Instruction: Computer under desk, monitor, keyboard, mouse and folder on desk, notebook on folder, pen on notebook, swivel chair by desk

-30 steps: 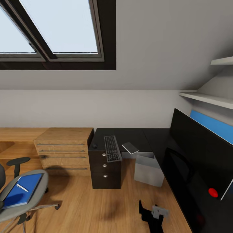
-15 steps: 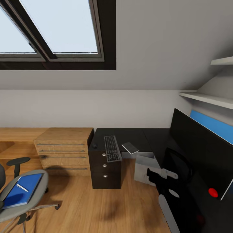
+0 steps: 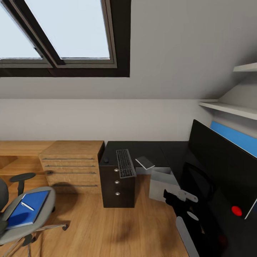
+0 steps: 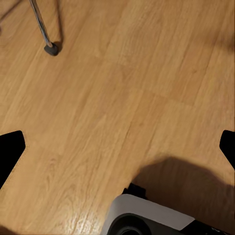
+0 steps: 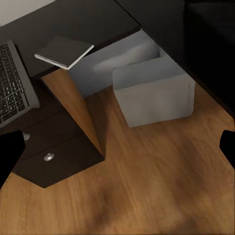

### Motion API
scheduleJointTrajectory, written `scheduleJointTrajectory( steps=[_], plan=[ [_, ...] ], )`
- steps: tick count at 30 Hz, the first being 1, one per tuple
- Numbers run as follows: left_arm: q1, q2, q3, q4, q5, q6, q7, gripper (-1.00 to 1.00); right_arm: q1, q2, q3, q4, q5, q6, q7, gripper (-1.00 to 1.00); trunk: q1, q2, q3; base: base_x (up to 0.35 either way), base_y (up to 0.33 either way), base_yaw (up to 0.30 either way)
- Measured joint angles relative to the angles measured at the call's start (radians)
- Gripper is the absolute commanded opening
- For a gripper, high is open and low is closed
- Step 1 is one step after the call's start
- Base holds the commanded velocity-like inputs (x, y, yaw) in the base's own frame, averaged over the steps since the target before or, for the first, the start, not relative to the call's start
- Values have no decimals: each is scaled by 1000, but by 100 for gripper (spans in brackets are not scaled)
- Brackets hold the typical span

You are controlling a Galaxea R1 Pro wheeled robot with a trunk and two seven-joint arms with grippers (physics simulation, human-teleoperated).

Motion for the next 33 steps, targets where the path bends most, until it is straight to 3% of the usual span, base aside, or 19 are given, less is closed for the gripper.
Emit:
scheduleJointTrajectory(
  steps=[4, 11, 21, 33],
  plan=[
    [0, -1, 0, 0, 0, 0, -1, 100, 0, 2, 3, 30, 0, -32, -2, 100, 0, 0, 0, -34, 75, -1],
    [0, 0, 0, 0, 0, 0, -1, 100, 0, 1, 3, 37, 1, -34, -2, 100, 0, 0, 0, -3, 7, -19],
    [0, -2, 0, 0, 2, -1, 0, 100, 0, 2, 3, 34, 0, -34, -3, 100, 0, 0, 0, -101, 81, -191],
    [0, -1, 0, 0, 0, -1, 0, 100, 0, 1, 0, 27, 0, -35, -2, 100, 0, 0, 0, -22, 17, -19]
  ],
)
